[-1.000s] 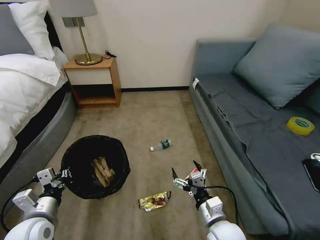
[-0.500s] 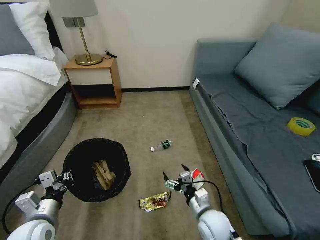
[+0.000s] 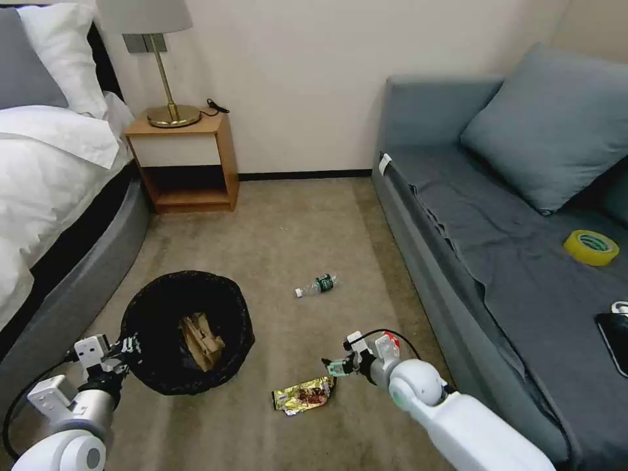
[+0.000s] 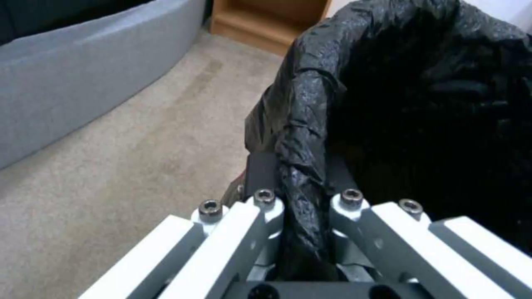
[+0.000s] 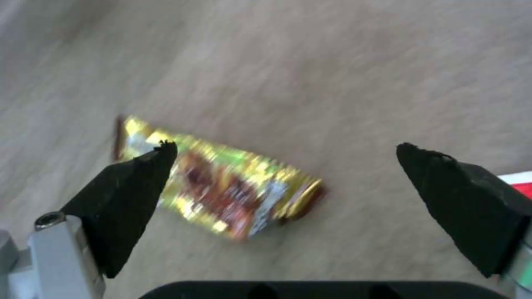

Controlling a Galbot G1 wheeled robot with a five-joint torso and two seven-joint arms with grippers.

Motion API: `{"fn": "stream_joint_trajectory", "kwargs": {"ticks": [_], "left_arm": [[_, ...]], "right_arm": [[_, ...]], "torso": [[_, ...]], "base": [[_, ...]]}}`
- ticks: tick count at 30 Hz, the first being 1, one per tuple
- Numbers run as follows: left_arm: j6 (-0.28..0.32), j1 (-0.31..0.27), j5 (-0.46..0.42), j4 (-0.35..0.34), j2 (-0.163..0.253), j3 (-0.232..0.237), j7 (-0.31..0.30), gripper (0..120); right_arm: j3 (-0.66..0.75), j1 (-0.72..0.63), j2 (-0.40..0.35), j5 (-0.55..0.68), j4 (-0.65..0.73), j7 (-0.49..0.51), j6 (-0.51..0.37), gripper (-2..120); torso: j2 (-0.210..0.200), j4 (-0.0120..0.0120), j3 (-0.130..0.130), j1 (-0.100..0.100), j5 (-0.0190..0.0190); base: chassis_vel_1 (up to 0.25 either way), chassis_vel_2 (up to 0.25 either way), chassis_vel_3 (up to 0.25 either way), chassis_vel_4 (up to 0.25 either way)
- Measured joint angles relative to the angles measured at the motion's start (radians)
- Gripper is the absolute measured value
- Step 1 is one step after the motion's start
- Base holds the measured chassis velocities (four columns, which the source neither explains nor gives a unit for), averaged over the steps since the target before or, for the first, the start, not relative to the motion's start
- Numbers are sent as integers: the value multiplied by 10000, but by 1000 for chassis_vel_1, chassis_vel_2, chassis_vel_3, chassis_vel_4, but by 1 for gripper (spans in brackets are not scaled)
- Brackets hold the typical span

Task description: Pick up the trash bin, then pick up the garbage on the floor and place it into the trash bin.

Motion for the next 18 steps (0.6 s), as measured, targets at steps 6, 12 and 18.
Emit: {"fn": "stream_joint_trajectory", "kwargs": {"ticks": [6,12,18], "left_arm": [[-84,-6,-2,203,4,-38,75,4],[-108,-51,-10,348,58,-72,116,4],[-121,-66,-10,415,101,-68,155,4]], "right_arm": [[-491,376,57,22,-703,-935,-13,100],[-756,351,338,20,-1138,-1275,226,100],[-814,333,578,-342,-1600,-1540,547,100]], "torso": [[0,0,0,0,-1],[0,1,-1,0,-1],[1,0,-1,0,-1]], "base": [[0,0,0,0],[0,0,0,0],[0,0,0,0]]}}
